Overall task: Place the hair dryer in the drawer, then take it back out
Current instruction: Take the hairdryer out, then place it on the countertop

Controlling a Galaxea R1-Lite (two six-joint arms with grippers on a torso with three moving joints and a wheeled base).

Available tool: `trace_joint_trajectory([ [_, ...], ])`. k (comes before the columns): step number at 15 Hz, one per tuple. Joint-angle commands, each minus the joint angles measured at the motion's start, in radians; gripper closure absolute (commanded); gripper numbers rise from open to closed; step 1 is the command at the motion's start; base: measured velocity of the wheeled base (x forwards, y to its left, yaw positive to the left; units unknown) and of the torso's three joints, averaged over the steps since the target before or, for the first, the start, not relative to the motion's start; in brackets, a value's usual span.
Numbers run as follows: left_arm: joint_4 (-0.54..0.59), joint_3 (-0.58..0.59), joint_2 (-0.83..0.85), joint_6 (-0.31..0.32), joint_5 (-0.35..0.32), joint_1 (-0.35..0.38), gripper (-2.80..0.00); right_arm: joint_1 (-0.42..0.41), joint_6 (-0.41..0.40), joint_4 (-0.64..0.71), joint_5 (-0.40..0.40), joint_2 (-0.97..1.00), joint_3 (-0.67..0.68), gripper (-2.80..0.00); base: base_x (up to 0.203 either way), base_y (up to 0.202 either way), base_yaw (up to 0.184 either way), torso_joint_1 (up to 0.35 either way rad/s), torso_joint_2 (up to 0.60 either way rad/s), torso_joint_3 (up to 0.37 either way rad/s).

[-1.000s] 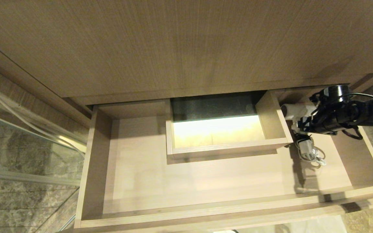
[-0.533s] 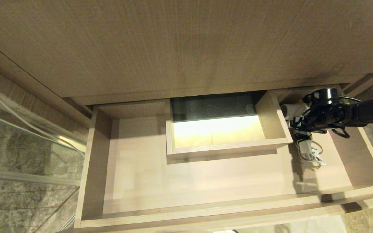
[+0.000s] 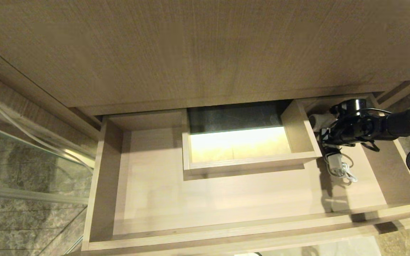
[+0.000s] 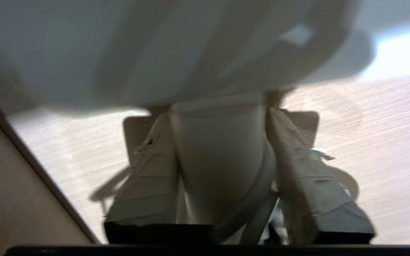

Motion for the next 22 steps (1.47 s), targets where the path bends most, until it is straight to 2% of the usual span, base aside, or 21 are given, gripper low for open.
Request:
trace_joint_trajectory([
  [1, 0.0, 0.0, 0.002, 0.0, 0.0, 0.0, 0.0, 0.0, -0.028, 0.013, -0.006, -0.064, 0.014, 0.0, 0.0, 0.0, 0.0, 0.0, 0.0, 0.0],
  [4, 0.0, 0.0, 0.002, 0.0, 0.0, 0.0, 0.0, -0.005, -0.118, 0.049, -0.015, -0.175, 0.064, 0.0, 0.0, 0.0, 0.0, 0.0, 0.0, 0.0],
  [7, 0.0, 0.0, 0.002, 0.0, 0.0, 0.0, 0.0, -0.014, -0.174, 0.076, -0.014, -0.307, 0.127, 0.0, 0.0, 0.0, 0.0, 0.0, 0.0, 0.0],
  [12, 0.0, 0.0, 0.002, 0.0, 0.0, 0.0, 0.0, -0.034, -0.327, 0.155, -0.015, -0.595, 0.257, 0.0, 0.0, 0.0, 0.0, 0.0, 0.0, 0.0],
  [16, 0.0, 0.0, 0.0, 0.0, 0.0, 0.0, 0.0, -0.038, -0.34, 0.212, -0.016, -0.85, 0.391, 0.0, 0.0, 0.0, 0.0, 0.0, 0.0, 0.0],
  [22, 0.0, 0.0, 0.002, 0.0, 0.0, 0.0, 0.0, -0.037, -0.327, 0.222, -0.016, -1.149, 0.52, 0.0, 0.0, 0.0, 0.0, 0.0, 0.0, 0.0],
])
